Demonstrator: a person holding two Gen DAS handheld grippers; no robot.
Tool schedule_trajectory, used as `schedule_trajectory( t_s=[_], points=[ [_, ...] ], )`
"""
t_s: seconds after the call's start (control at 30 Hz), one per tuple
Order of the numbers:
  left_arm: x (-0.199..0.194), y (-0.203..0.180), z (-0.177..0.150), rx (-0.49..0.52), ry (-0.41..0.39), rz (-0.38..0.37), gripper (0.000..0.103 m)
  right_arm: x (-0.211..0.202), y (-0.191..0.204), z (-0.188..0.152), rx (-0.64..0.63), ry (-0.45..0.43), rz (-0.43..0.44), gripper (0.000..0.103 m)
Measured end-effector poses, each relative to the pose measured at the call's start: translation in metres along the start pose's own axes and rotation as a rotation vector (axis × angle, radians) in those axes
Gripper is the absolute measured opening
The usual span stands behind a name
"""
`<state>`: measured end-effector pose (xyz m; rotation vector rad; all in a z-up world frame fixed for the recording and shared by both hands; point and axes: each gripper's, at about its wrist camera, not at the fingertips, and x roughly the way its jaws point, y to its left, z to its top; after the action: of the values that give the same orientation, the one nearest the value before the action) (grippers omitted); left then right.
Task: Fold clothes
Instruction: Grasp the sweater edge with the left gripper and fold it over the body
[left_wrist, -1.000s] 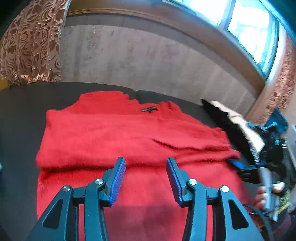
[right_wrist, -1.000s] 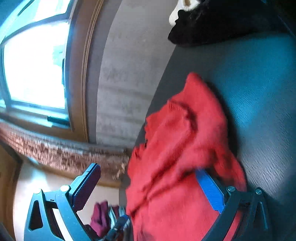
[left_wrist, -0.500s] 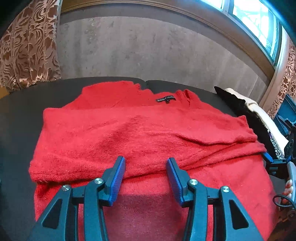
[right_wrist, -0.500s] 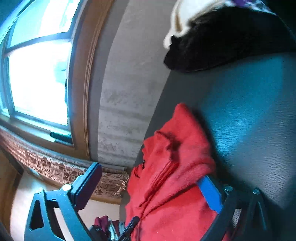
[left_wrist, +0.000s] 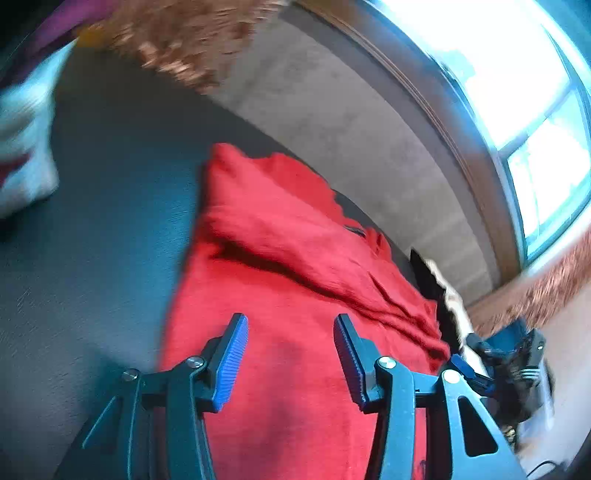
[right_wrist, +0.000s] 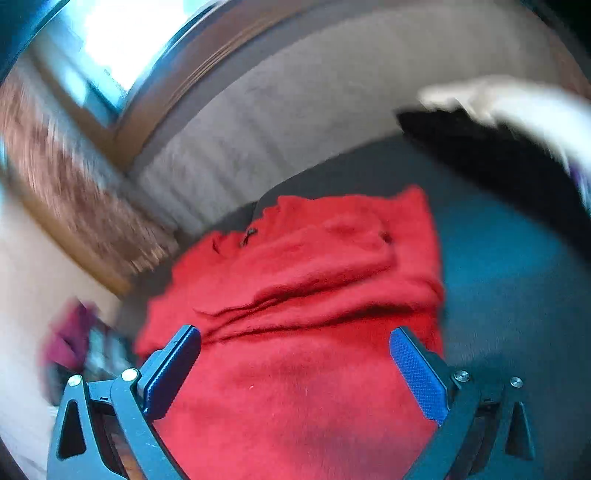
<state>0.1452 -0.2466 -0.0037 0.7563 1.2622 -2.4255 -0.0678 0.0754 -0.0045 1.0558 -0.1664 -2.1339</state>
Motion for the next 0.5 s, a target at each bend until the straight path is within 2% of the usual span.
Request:
schedule_trajectory(
  t_s=[0.1,0.17,0.23,0.33,0.47,0.5],
  points=[
    [0.003,0.025,0.008,-0.122,0.001,-0.051,0.049,0.023,0.024,0.008,-0.172,-0.017,-0.107,0.103],
    [0.007,0.033,0.014,-0.177,-0.004,-0.081,0.049,0.044,0.026,0.014,-0.219,-0.003,-0.193,0.103],
    [0.013,0.033,0.021,-0.193,-0.016,-0.099,0.05,0.066,0.015,0.014,-0.21,0.025,-0.267,0.103],
    [0.028,0.03,0.031,-0.197,-0.025,-0.102,0.051,0.081,0.0,0.002,-0.192,0.066,-0.319,0.103],
    [0.045,0.027,0.045,-0.242,-0.065,-0.098,0.051,0.082,0.002,0.001,-0.225,0.059,-0.346,0.103],
    [0.045,0.029,0.048,-0.246,-0.081,-0.073,0.051,0.083,0.002,0.001,-0.226,0.059,-0.347,0.103]
  ],
)
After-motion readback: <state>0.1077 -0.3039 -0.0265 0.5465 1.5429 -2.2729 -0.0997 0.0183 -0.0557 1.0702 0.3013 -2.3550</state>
